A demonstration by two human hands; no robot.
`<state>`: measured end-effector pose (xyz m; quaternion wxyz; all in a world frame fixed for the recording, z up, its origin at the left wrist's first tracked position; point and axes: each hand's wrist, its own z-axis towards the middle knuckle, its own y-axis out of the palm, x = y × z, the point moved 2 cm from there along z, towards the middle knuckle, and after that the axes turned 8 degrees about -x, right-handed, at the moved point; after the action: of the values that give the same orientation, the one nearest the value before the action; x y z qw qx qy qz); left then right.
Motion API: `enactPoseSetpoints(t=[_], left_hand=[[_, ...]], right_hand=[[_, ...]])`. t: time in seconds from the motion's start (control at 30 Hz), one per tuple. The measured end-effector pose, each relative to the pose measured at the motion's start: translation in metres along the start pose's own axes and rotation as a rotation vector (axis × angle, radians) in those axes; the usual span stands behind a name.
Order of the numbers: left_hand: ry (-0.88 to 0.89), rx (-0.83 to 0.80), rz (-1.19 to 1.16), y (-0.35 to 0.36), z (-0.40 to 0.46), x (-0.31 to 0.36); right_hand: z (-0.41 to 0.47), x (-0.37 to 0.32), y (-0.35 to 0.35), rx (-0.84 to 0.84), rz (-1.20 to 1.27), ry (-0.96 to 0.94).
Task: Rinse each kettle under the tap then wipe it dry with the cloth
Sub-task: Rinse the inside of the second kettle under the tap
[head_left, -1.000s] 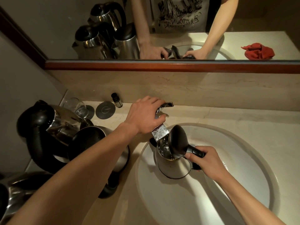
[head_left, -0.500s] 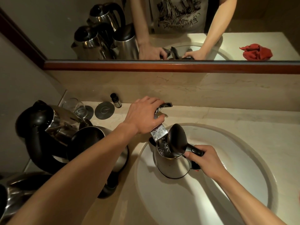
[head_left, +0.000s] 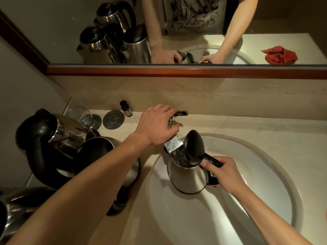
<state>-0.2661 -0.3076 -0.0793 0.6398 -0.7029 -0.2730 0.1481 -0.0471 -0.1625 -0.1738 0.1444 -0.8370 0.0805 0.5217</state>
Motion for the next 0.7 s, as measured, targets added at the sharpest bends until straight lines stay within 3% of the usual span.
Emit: enactPoseSetpoints(t=[0.7], left_hand=[[0.002, 0.004, -0.008, -0.0003, -0.0007, 0.0]], right_hand=[[0.004, -0.0036, -0.0004, 0.037, -0.013, -0.013]])
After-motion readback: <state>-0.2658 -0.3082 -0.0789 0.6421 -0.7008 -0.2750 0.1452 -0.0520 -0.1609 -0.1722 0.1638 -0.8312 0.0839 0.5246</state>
